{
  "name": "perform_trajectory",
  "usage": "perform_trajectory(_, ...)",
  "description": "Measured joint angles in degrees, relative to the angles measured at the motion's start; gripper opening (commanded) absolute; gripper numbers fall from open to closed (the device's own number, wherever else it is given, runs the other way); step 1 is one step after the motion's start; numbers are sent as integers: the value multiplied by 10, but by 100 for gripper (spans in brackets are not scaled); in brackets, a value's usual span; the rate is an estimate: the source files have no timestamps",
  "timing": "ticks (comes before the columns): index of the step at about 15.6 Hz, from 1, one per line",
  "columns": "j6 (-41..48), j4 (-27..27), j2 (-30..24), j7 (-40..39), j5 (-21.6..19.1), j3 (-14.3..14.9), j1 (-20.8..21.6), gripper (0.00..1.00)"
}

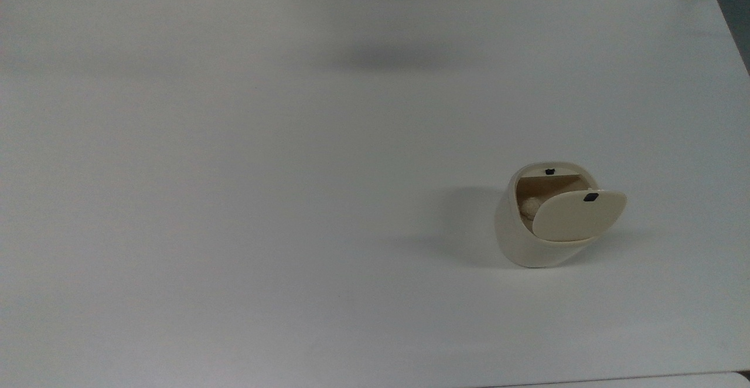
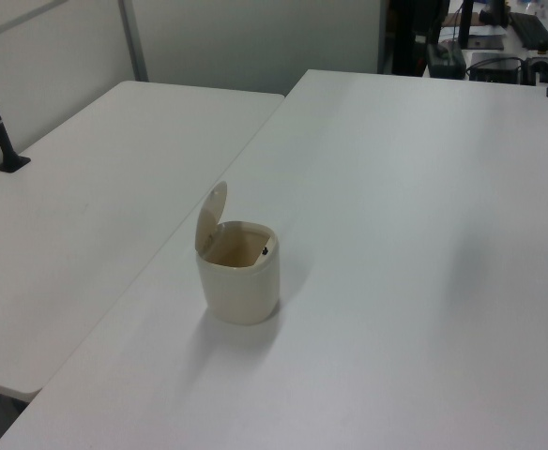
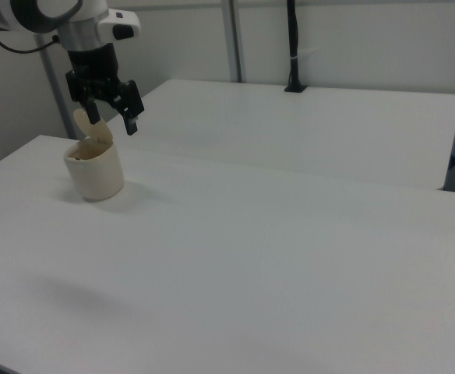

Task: Close the trash bin
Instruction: 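Move the gripper down toward the open lid of the cream bin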

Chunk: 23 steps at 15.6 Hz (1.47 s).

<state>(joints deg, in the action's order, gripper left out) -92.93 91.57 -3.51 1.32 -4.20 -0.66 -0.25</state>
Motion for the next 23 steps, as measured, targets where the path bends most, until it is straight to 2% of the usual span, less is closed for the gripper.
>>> perform_trajectory(17, 0, 1, 4, -12, 0, -2, 5, 100)
perform_trajectory(19, 0, 2, 10, -31, 7, -2, 12, 91)
perform_trajectory(21, -4, 2, 24, -39, 19, -3, 25, 76)
perform_trajectory(22, -16, 2, 31, -41, 22, -3, 33, 66)
perform_trajectory(23, -32, 2, 37, -41, 24, -4, 42, 48)
